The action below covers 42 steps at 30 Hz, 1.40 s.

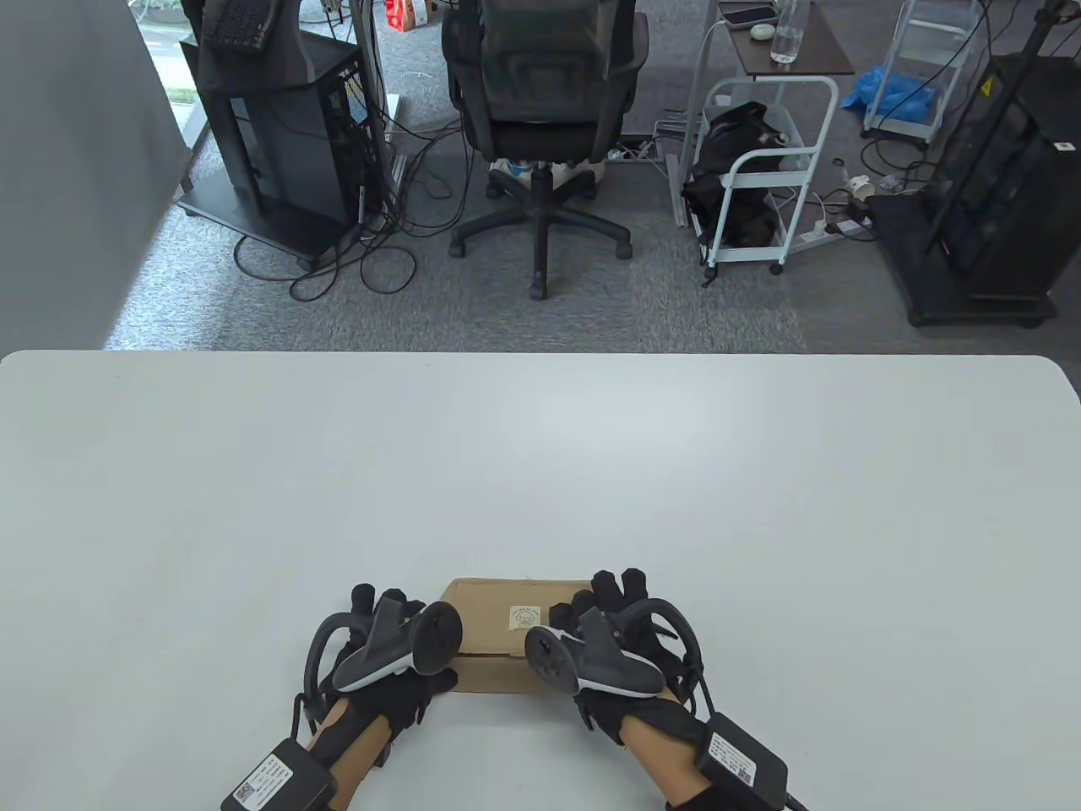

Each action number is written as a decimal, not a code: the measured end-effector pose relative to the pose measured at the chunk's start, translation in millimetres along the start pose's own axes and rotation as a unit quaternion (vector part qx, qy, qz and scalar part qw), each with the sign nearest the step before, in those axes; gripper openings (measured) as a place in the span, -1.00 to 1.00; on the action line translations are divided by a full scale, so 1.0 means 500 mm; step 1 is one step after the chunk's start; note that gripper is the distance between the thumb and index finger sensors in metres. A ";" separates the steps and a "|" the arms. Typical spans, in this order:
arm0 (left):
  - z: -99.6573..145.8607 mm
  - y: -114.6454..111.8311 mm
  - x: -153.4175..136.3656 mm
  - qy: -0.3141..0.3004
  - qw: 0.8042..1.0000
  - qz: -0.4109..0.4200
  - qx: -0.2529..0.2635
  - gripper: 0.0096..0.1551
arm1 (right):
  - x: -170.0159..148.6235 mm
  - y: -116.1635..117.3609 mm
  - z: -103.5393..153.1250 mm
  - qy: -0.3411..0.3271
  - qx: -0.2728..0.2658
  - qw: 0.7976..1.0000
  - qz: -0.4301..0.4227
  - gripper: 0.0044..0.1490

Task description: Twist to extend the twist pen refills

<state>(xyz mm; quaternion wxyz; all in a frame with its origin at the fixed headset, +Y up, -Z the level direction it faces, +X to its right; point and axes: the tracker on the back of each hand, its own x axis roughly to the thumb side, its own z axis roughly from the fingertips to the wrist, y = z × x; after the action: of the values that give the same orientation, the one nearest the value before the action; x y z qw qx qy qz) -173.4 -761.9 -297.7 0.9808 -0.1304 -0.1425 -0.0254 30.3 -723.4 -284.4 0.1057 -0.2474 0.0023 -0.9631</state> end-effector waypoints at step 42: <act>-0.006 0.002 0.005 0.028 0.999 0.019 -0.036 -0.24 | -0.163 -0.040 -0.096 0.192 -0.174 0.956 -0.137 -0.37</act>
<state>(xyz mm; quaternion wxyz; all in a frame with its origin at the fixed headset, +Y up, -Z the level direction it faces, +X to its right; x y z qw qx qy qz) -170.2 -761.7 -300.2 0.9795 -0.1675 -0.1113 -0.0153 73.1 -689.4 -364.5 -0.0745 -0.0699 0.1561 -0.9824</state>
